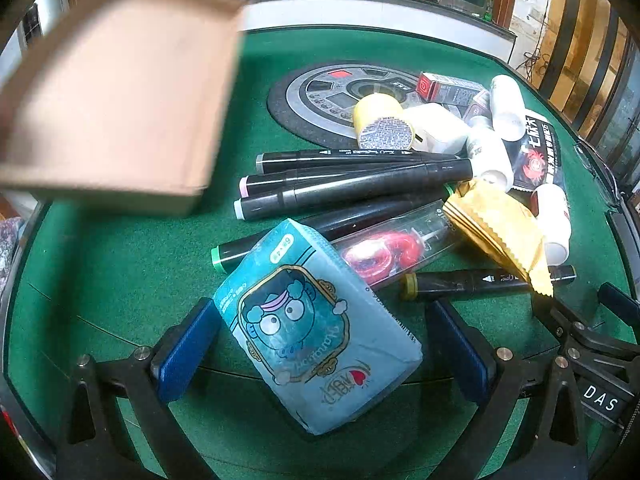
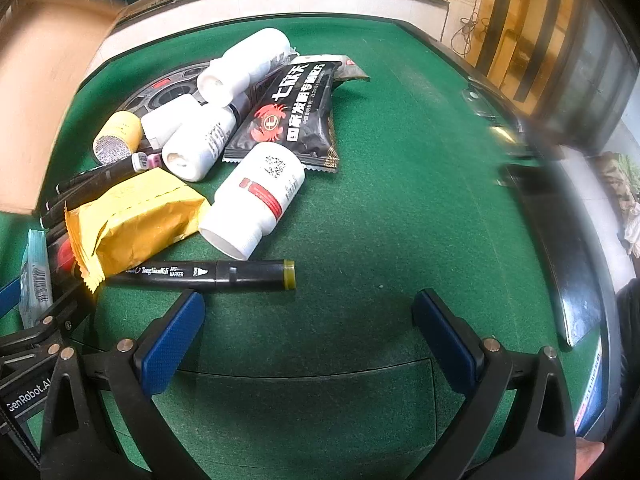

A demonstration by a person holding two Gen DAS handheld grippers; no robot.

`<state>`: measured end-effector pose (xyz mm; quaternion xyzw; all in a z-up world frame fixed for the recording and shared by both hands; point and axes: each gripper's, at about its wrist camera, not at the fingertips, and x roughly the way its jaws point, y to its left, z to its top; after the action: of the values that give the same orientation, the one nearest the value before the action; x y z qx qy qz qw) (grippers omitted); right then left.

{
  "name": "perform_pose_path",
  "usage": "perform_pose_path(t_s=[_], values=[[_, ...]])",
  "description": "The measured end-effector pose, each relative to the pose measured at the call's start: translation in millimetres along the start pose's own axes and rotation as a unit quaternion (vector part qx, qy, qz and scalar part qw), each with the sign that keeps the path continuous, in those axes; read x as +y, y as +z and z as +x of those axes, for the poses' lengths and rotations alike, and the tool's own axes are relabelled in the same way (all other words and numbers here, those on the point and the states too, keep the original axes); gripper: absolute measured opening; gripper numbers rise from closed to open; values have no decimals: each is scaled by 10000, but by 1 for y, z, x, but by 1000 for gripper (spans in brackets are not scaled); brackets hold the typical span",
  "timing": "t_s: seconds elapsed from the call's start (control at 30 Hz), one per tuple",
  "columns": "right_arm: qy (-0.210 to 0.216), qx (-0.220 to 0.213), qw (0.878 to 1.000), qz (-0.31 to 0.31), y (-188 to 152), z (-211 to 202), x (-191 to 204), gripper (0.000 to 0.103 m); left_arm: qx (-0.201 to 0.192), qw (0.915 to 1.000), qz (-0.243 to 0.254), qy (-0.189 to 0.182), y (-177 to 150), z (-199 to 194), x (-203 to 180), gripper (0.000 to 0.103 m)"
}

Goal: Organize objects

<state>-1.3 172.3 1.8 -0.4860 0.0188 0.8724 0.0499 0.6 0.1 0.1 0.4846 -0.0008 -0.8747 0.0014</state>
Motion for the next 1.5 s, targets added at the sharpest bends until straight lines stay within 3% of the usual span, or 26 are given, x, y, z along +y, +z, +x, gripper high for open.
perform_pose_path(t_s=[1.1, 1.33, 1.5], values=[[2, 1, 10000, 2, 2, 4, 1, 103, -2, 10000, 50, -16, -3, 3, -1, 102], [11, 2, 10000, -20, 2, 4, 2, 103, 169, 9973, 489, -517, -9, -11, 12, 102], [500, 96, 9959, -747, 4, 0, -8, 103, 106, 9947, 399, -947, -22, -27, 33, 102]])
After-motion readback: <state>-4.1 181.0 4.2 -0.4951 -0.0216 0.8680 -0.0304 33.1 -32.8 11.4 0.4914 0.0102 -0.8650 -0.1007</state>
